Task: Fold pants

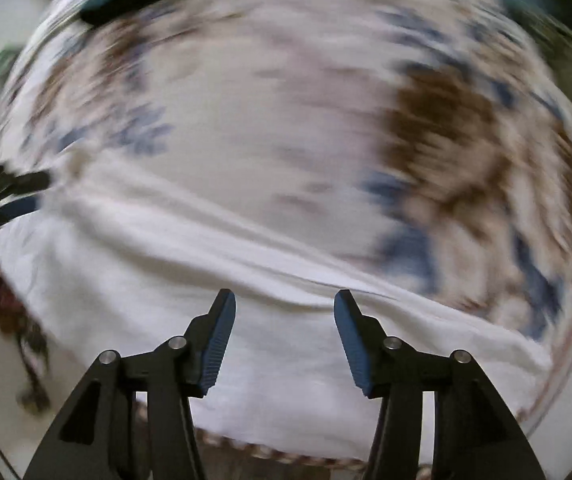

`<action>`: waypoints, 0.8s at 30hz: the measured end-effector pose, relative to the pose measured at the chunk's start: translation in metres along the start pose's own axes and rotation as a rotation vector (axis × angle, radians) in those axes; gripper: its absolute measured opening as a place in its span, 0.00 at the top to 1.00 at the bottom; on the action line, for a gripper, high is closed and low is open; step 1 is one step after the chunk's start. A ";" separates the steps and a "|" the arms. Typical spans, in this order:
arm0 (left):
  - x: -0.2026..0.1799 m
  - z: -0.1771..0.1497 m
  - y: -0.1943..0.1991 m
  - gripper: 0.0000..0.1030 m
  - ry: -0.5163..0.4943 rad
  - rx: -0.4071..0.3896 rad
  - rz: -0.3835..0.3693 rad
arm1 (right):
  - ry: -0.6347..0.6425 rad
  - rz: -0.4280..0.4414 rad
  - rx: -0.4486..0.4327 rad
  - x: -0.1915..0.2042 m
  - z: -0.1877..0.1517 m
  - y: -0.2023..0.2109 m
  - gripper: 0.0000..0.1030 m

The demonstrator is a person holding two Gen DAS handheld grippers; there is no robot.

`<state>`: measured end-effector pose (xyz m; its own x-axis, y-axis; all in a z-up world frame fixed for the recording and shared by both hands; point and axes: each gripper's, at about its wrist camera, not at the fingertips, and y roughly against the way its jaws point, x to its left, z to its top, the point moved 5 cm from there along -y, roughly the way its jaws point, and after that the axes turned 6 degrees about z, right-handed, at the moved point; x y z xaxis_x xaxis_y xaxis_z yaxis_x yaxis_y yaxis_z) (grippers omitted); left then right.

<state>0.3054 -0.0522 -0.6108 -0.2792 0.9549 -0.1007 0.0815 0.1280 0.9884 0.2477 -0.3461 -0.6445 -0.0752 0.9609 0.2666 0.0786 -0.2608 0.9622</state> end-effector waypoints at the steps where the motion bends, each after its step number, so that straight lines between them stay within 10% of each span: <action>1: -0.003 -0.002 -0.006 0.38 0.012 0.025 -0.011 | 0.068 0.004 0.010 0.019 0.007 -0.011 0.47; 5: -0.019 0.004 -0.038 0.41 0.017 0.096 -0.007 | 0.242 -0.048 0.077 0.064 0.024 -0.048 0.50; 8: -0.018 0.008 -0.042 0.76 -0.011 0.054 0.035 | 0.291 -0.113 0.068 0.072 0.031 -0.060 0.92; 10: -0.019 0.012 -0.036 0.91 -0.033 0.008 0.023 | 0.222 -0.087 0.043 0.064 0.034 -0.053 0.95; 24: -0.033 0.028 -0.031 0.85 -0.093 0.007 0.022 | 0.038 -0.045 0.048 0.045 0.043 -0.034 0.85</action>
<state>0.3393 -0.0801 -0.6411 -0.1871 0.9782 -0.0898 0.0929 0.1086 0.9897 0.2848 -0.2897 -0.6671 -0.1174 0.9670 0.2259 0.1221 -0.2117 0.9697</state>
